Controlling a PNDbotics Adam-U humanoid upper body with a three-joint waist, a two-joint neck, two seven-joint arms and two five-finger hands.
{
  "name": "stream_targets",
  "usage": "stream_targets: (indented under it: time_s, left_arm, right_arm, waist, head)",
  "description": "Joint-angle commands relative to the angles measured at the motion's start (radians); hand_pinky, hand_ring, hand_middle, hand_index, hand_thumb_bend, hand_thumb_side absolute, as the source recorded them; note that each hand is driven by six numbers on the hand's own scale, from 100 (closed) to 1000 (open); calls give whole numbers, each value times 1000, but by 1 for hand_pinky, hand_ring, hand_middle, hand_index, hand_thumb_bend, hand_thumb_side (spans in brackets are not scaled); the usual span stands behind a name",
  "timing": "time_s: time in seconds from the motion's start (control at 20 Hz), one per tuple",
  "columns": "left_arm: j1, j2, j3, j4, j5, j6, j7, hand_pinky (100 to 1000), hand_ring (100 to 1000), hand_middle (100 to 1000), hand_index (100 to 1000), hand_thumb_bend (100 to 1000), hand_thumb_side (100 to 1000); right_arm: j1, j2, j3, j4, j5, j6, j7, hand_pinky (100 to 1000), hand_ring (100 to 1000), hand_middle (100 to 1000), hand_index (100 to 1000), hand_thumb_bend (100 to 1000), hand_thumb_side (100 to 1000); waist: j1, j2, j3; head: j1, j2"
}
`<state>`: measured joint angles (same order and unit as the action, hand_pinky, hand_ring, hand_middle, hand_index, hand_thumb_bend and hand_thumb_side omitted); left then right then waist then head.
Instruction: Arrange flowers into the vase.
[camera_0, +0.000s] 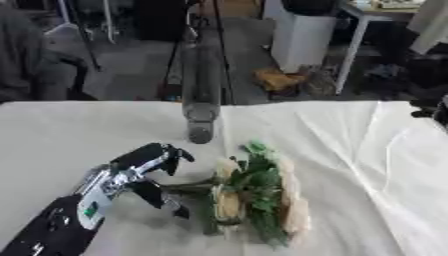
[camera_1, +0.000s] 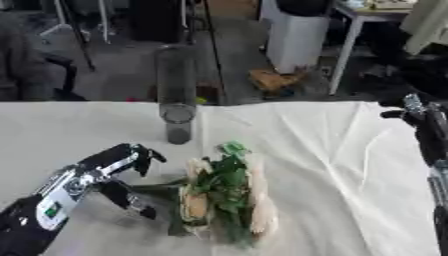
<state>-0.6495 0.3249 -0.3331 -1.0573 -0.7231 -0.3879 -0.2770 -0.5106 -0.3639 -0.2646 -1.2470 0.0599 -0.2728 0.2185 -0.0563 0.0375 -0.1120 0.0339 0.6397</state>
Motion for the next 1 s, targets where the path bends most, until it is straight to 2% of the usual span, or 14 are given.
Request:
stream_targets:
  time_s: [0.05,1.0]
  left_arm:
    - [-12,6,8,-5,-33,-6,2,533,503,385,818,1000,604]
    - [8,-9,-2,23,-99,-24,-29,505,472,356,809,1000,623]
  right_arm:
    - [-13,-20,-5,-15,-9,-2,2,675,737,714,713,100,886]
    - [-13,-19,-6,-16,-9,-2,1,675,738,713,713,100,886]
  waist:
    - [0,-10,-2]
    - [0,-9,-1]
  head:
    - [1,-5]
    - [1,-5]
